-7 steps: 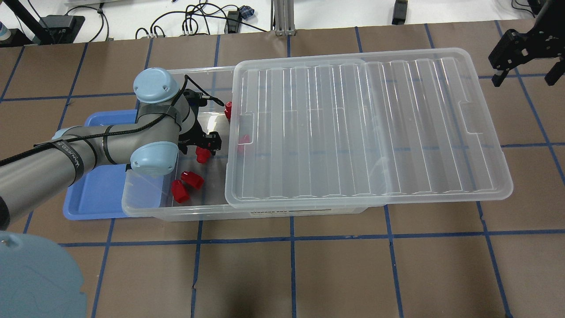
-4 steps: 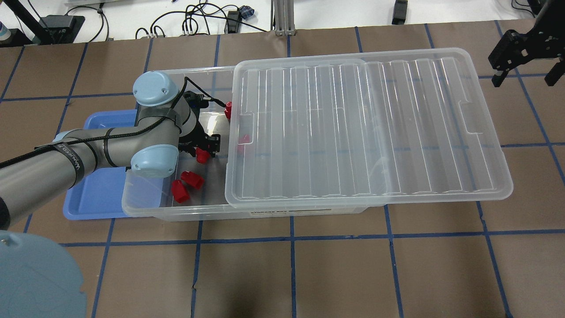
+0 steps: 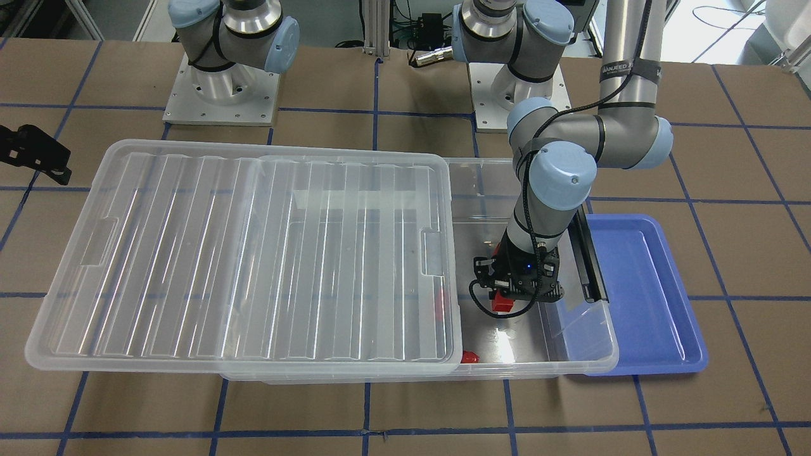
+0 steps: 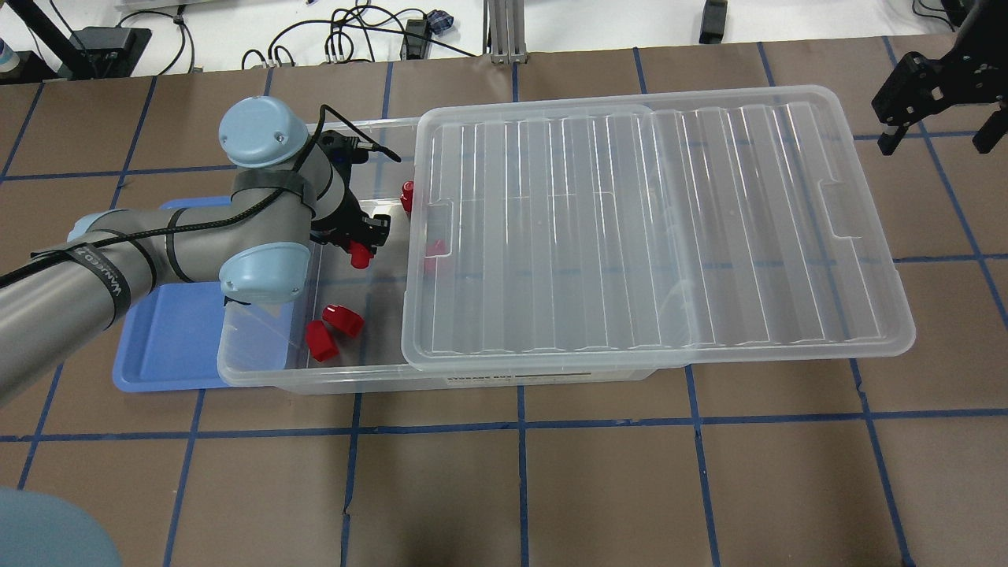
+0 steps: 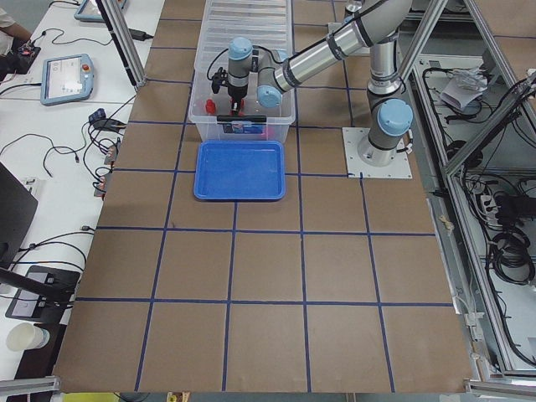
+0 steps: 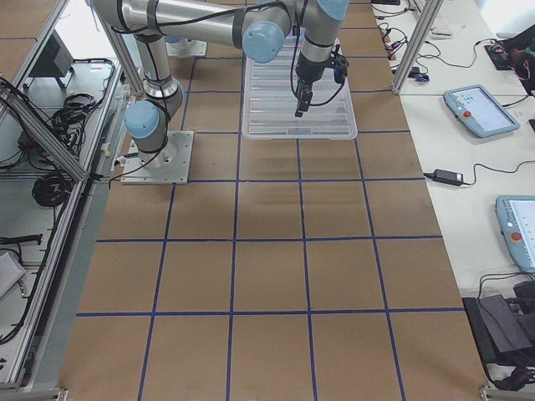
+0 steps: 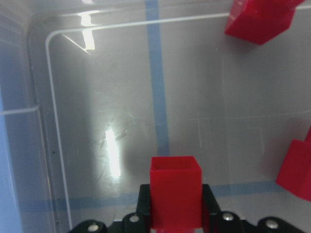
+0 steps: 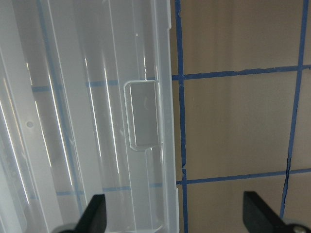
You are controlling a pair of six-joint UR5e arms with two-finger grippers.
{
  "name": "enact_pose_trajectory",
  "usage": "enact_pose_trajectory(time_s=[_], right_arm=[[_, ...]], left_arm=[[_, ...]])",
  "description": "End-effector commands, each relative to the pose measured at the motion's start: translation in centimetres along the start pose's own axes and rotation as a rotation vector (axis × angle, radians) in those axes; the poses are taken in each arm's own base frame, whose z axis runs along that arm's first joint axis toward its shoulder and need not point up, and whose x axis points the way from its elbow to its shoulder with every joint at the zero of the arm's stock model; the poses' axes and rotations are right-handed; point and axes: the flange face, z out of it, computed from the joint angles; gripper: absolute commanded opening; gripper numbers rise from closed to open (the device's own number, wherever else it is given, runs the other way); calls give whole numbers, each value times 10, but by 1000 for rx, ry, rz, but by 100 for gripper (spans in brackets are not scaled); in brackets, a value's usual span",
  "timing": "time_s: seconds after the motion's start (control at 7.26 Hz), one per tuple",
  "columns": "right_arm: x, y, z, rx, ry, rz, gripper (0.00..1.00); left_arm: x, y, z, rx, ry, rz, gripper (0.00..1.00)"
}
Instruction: Place red block in blue tray from box
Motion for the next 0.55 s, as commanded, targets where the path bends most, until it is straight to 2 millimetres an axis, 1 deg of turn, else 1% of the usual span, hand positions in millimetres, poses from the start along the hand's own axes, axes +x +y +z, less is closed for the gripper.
enact_pose_trajectory(time_s=[0.0,0.28,0.41], right_arm=[[0,0,0,-1,1,0,100],[0,0,0,-1,1,0,100],[0,0,1,-6,0,-1,100]], left_arm=[[-4,0,-55,10,-1,-17,13],[-6,-9,-113,-13,-9,-17,9],[-12,-10,-137,-36,-13,-17,4]])
